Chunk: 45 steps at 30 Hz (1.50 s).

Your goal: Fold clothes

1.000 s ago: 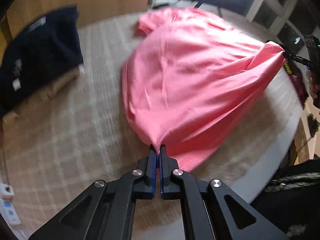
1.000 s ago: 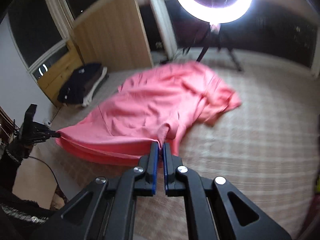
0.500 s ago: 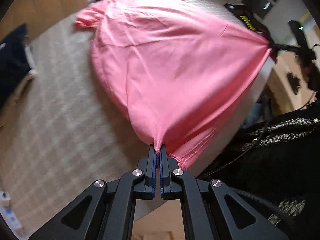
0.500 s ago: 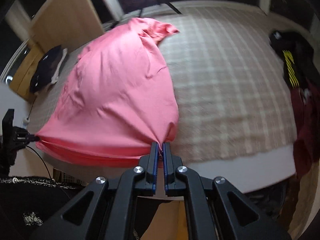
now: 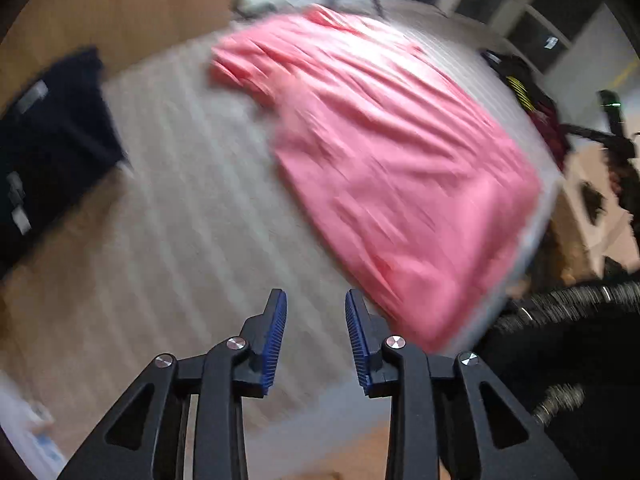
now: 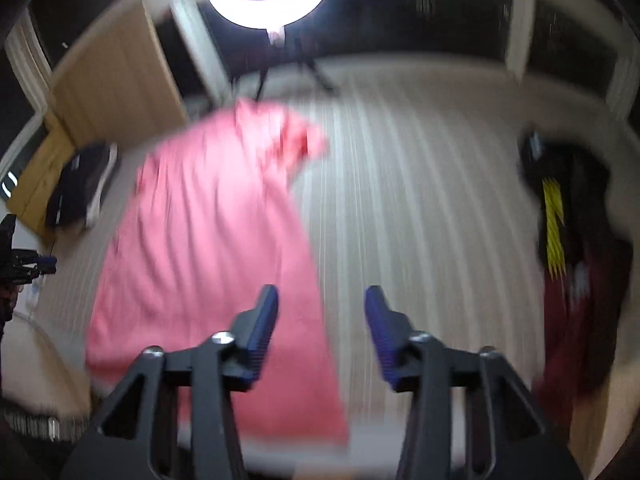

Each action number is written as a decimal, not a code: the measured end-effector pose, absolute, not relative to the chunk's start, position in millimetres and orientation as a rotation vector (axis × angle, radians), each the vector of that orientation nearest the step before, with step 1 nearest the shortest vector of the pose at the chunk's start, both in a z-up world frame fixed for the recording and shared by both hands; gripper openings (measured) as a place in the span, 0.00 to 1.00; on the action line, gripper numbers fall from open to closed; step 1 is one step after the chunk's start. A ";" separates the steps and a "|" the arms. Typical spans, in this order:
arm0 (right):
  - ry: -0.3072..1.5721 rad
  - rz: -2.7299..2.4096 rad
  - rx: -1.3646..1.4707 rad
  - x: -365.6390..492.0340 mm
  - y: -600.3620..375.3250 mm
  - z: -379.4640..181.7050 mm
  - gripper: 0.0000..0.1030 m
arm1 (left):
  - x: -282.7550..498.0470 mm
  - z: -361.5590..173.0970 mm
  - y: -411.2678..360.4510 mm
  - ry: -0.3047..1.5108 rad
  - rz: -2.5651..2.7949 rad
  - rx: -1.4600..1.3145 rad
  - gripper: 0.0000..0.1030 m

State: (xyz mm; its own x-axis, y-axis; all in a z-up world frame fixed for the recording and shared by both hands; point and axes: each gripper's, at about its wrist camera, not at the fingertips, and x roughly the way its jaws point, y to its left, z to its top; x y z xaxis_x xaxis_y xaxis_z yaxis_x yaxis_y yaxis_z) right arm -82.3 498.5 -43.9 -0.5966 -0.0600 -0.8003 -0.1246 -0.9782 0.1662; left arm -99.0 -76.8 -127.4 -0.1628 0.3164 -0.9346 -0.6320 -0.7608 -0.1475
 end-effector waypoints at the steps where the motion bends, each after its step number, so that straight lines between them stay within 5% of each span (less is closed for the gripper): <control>1: 0.320 2.783 -1.338 -106.5 502.6 -43.9 0.45 | -123.6 -128.5 -70.4 0.352 2.002 -1.466 0.28; 8: 0.472 2.756 -1.417 -284.2 536.2 -122.6 0.45 | -272.7 -163.2 -7.4 0.198 2.151 -1.432 0.29; 19: 0.468 2.828 -1.554 -354.0 515.2 -172.6 0.45 | -344.1 -220.7 46.2 0.170 2.167 -1.551 0.40; 21: 0.444 2.852 -1.578 -356.8 510.0 -176.5 0.30 | -343.9 -226.4 54.7 0.237 2.168 -1.545 0.30; 22: 0.422 2.861 -1.593 -358.6 507.2 -178.8 0.02 | -342.8 -227.1 57.0 0.265 2.173 -1.529 0.22; 23: 0.405 2.866 -1.611 -359.2 505.4 -177.9 0.04 | -342.0 -226.9 58.4 0.303 2.184 -1.519 0.07; 24: 0.387 2.872 -1.623 -359.9 503.9 -176.2 0.04 | -342.3 -226.1 57.8 0.315 2.184 -1.522 0.04; 31: 0.214 2.910 -1.394 -372.9 517.6 -130.0 0.03 | -353.4 -183.6 36.3 0.525 2.291 -1.437 0.04; 34: 0.161 2.849 -1.466 -383.5 524.2 -143.4 0.04 | -372.6 -185.0 26.5 0.509 2.292 -1.444 0.15; 36: 0.189 2.811 -1.497 -378.6 528.8 -149.6 0.05 | -385.6 -200.9 17.2 0.502 2.267 -1.551 0.32; 40: 0.402 2.800 -1.471 -361.0 544.4 -145.0 0.27 | -377.8 -200.2 -4.2 0.412 2.308 -1.585 0.31; 45: 0.674 2.824 -1.482 -336.9 550.2 -143.3 0.37 | -325.3 -189.3 -11.5 0.270 2.229 -1.547 0.45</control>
